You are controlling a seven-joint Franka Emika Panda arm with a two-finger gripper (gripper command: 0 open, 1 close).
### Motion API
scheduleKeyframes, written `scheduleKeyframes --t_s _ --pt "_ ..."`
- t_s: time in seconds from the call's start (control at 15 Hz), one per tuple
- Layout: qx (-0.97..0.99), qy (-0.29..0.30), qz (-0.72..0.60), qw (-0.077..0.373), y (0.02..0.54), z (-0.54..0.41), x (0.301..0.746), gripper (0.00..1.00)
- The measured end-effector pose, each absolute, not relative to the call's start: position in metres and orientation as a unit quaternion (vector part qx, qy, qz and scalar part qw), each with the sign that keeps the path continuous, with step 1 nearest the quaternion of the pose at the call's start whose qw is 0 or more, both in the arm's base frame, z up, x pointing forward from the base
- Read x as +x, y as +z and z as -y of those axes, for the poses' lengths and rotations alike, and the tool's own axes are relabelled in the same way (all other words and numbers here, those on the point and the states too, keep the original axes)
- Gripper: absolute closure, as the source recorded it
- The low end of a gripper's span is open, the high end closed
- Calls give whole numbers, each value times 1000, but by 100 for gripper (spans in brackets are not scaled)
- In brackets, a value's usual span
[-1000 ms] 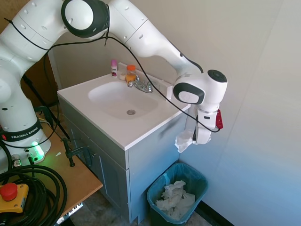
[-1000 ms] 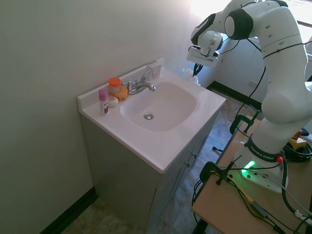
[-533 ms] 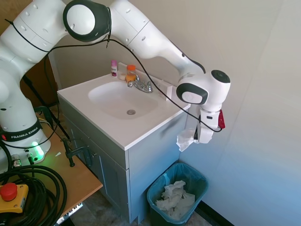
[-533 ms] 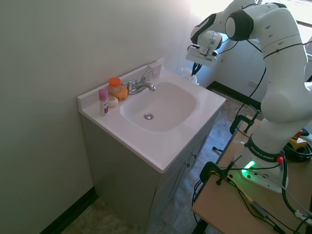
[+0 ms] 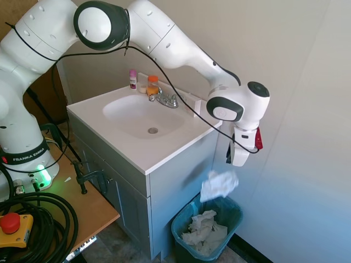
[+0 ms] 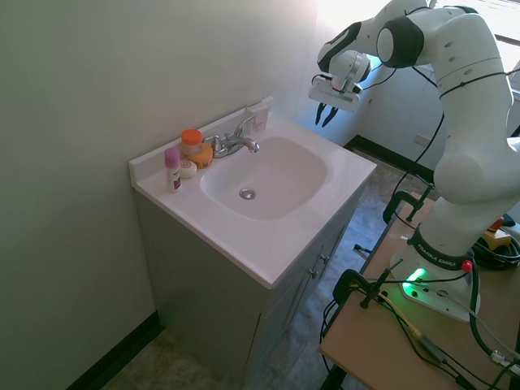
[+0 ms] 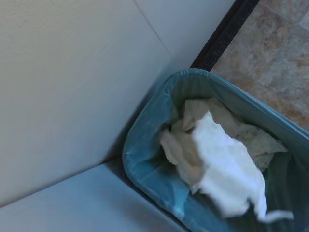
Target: Throw the tissue in the trash bin
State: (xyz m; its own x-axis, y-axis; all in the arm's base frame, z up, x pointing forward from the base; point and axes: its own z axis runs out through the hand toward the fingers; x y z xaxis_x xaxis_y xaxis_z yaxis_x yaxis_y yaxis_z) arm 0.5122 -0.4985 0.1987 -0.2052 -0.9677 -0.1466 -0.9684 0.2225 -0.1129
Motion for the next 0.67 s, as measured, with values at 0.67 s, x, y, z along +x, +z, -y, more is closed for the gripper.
scheduleKeyframes --t_s 0.67 --pt "-672 -85 -726 115 343 438 498 0"
